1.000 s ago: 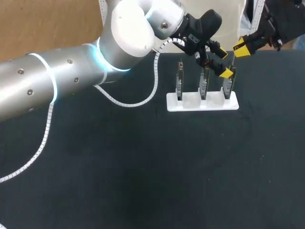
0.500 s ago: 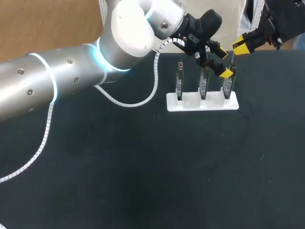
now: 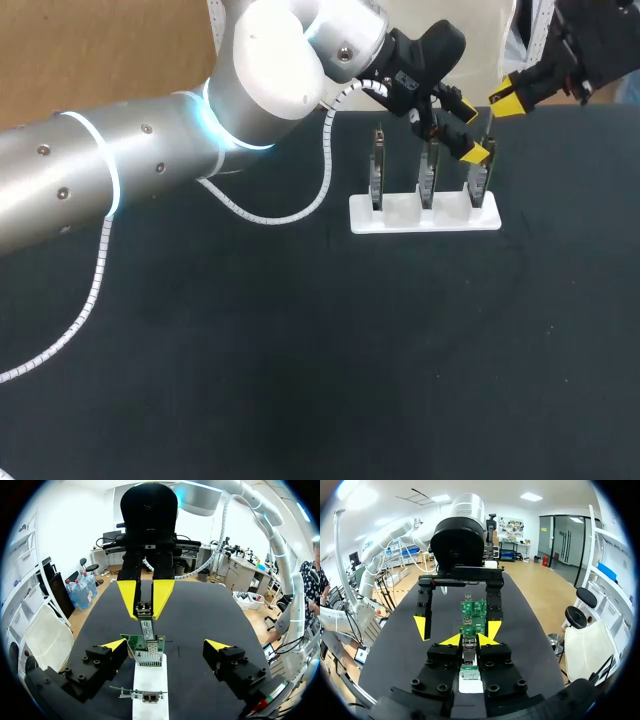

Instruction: Pick up the optical module with the left hand, and insert it into the network port with the right hand.

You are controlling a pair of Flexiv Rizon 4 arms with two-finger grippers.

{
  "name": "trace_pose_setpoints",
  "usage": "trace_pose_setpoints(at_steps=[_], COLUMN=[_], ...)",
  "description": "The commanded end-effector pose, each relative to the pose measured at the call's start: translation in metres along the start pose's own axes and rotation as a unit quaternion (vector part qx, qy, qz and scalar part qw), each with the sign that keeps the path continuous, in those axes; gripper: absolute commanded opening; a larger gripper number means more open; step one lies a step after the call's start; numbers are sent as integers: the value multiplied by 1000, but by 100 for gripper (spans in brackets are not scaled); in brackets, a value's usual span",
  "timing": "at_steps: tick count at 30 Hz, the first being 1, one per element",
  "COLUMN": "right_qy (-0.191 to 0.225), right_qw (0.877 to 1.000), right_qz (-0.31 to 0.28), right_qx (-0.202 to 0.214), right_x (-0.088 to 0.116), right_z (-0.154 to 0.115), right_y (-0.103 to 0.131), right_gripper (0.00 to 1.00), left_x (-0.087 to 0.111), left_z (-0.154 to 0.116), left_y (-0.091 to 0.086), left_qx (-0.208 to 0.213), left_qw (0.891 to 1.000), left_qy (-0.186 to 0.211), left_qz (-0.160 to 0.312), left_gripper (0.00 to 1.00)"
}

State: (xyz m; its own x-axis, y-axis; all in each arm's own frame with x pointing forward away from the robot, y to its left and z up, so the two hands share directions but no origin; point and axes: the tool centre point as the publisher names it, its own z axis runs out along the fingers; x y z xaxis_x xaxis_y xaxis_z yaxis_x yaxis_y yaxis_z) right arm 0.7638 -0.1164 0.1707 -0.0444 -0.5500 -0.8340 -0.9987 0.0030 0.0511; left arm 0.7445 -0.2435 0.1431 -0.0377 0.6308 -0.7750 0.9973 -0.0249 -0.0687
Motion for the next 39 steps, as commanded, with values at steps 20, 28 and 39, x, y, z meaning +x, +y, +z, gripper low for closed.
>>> trace_pose_setpoints(at_steps=[20,28,39], right_qy=[0,-1,3], right_qw=[1000,1000,1000], right_qz=[-2,4,13], right_qx=[-2,-1,-3], right_x=[1,4,8], right_z=[1,2,5], right_y=[2,3,3], right_gripper=[0,0,0], left_x=[-1,-1,-1], left_z=[0,0,0], left_y=[1,1,1], left_qx=[1,1,1], left_qw=[1000,1000,1000], left_qy=[3,3,3], left_qz=[-1,-1,-1], left_gripper=[100,100,100])
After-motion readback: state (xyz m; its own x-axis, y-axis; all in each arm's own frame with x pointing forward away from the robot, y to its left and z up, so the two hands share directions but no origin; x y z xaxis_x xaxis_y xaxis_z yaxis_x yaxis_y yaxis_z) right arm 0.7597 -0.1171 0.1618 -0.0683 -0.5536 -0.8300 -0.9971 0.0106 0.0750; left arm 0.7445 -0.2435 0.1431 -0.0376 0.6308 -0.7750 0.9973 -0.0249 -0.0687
